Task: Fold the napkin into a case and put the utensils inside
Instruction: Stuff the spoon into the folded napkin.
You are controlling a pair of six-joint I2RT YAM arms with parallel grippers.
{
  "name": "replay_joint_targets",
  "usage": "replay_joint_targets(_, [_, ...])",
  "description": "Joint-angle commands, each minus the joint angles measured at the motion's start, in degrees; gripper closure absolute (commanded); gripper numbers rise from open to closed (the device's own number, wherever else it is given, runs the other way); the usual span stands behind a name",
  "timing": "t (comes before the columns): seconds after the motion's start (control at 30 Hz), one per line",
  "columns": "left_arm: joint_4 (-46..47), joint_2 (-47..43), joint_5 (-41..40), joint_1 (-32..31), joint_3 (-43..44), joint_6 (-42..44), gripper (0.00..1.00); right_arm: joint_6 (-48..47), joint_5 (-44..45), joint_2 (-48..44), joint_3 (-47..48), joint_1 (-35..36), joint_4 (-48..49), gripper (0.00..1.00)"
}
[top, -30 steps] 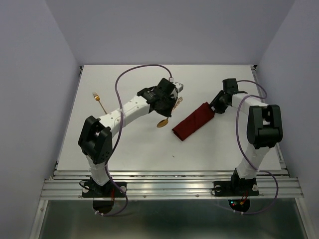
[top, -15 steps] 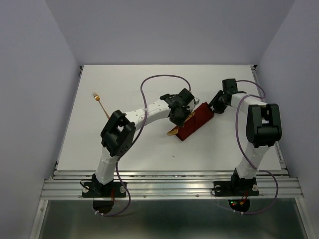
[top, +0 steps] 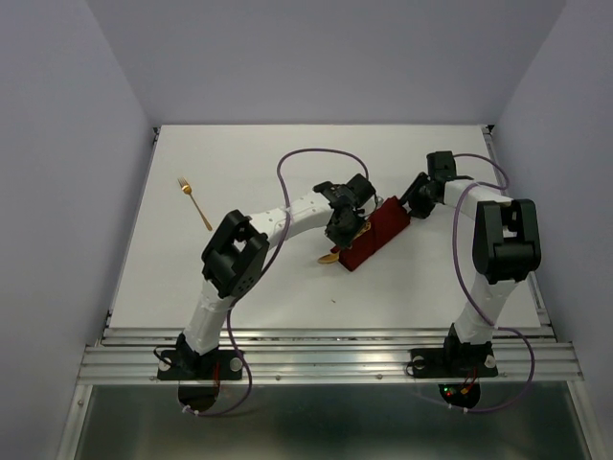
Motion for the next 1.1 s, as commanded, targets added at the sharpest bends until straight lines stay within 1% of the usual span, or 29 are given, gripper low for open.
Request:
replay_joint_targets(0.0, [-1.71,1.70,0.70,-0.61,4.66,1.34,1.00,-0.41,-1.25,0.11,0.59,-0.28,2.10,0.50])
replay_joint_targets(0.23, [-3.29,5.04,1.49,-0.61,8.88,1.70,1.00,-1.03,-1.51,-0.25,-0.64,-0.28,2.46,0.50])
replay_joint_targets(0.5, [-5.23,8.91,0.08,-0.61,15.29,-0.15,1.00,-1.03,-2.39,-0.95,-1.79,-0.28,3.16,0.50])
replay_joint_targets(0.7, [-7.51,9.61,-1.76,-0.61,17.05,-0.15,1.00,-1.20,-2.65,-1.13,-1.70,-0.28,2.98,0.50])
replay_joint_targets(0.87, [-8.48,7.95,-4.48,-0.69,14.69,0.03,1.00,-1.20,-2.74,-1.30,-1.70,-0.28,3.07,0.49])
replay_joint_targets(0.97, [-9.10,6.63,-7.65,-0.69,12.76,0.11,1.00,-1.12,-2.92,-1.39,-1.61,-0.28,3.07,0.49])
replay_joint_targets(1.07, [-10.06,6.71,-8.09,-0.69,13.62,1.17,1.00,-1.38,-2.39,-1.56,-1.79,-0.28,3.07,0.49])
